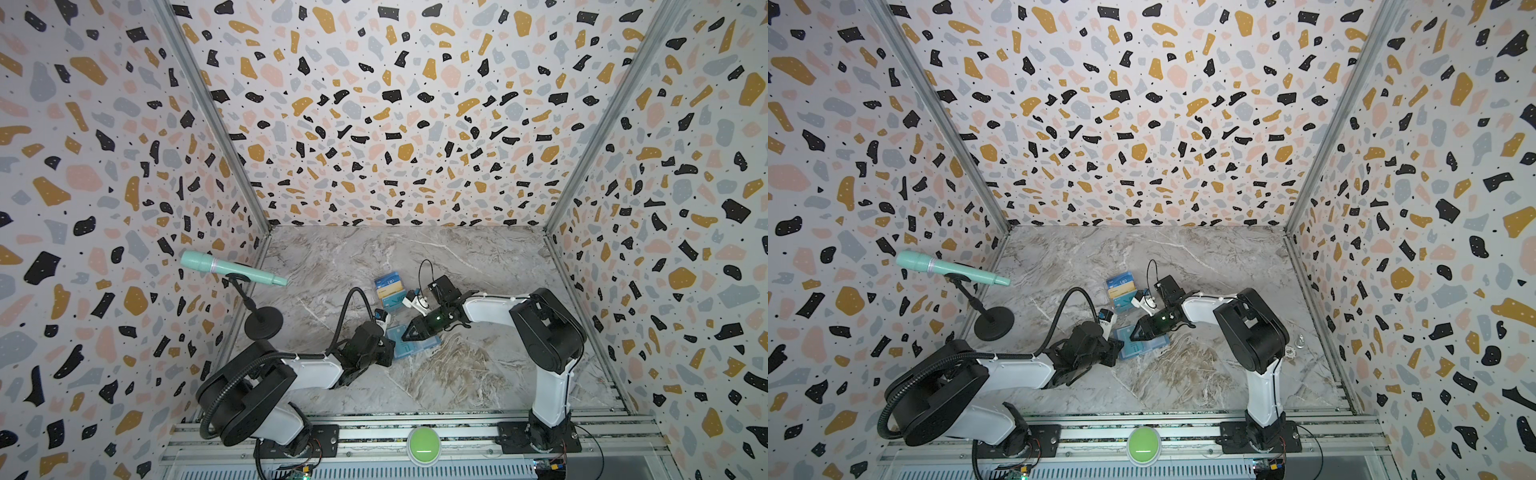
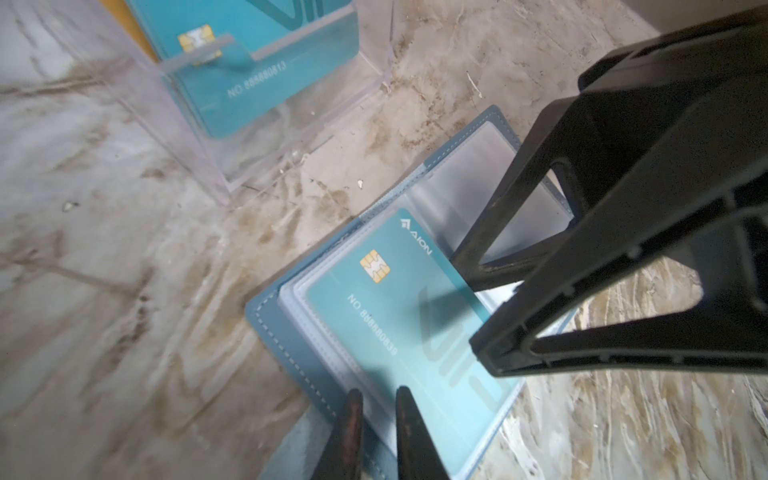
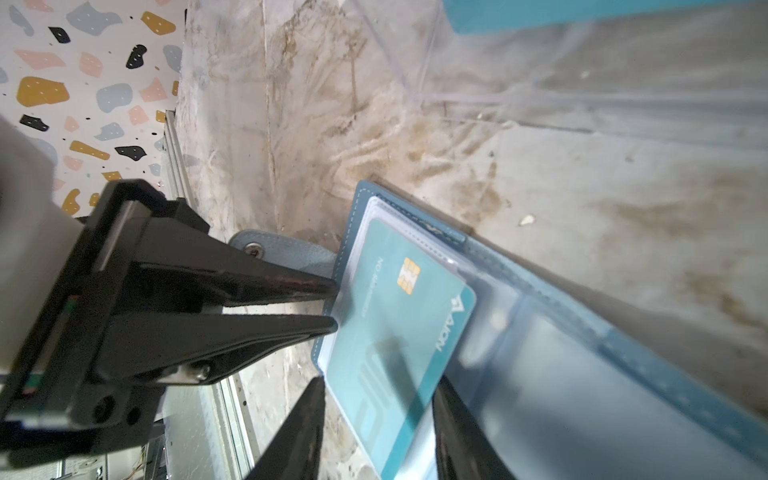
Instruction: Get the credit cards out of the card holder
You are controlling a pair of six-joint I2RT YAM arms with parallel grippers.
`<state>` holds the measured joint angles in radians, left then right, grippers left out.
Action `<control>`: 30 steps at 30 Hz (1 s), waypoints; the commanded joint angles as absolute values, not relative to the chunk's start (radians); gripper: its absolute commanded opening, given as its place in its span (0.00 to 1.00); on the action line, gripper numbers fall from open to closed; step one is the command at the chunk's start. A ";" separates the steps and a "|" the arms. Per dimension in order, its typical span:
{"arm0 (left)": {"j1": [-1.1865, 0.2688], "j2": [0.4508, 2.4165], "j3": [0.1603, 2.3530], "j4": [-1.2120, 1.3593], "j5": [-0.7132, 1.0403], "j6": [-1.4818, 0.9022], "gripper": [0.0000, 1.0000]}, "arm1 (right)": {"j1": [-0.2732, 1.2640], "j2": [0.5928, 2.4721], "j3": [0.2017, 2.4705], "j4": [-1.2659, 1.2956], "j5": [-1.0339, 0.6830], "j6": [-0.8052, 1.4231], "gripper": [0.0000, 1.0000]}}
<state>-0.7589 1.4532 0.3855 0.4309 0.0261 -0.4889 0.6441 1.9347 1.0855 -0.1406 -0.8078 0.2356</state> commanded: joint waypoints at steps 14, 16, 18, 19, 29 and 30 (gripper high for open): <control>-0.755 1.453 0.362 0.445 0.048 -0.474 0.18 | 0.655 1.963 1.049 -0.057 -0.920 0.313 0.42; -0.754 1.452 0.362 0.442 0.048 -0.473 0.18 | 0.655 1.972 1.049 -0.048 -0.925 0.323 0.43; -0.754 1.450 0.362 0.442 0.049 -0.471 0.18 | 0.655 1.979 1.052 -0.044 -0.927 0.328 0.43; -0.755 1.450 0.362 0.442 0.049 -0.471 0.18 | 0.654 1.981 1.054 -0.043 -0.927 0.329 0.43; -0.755 1.441 0.363 0.423 0.038 -0.463 0.17 | 0.654 1.997 1.055 -0.042 -0.941 0.363 0.43; -0.755 1.440 0.362 0.419 0.034 -0.462 0.17 | 0.655 1.995 1.052 -0.041 -0.948 0.365 0.43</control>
<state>-0.7574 1.4506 0.3775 0.4397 0.0277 -0.4820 0.6395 1.9759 1.0607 -0.0322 -0.9245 0.3534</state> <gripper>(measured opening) 0.174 0.426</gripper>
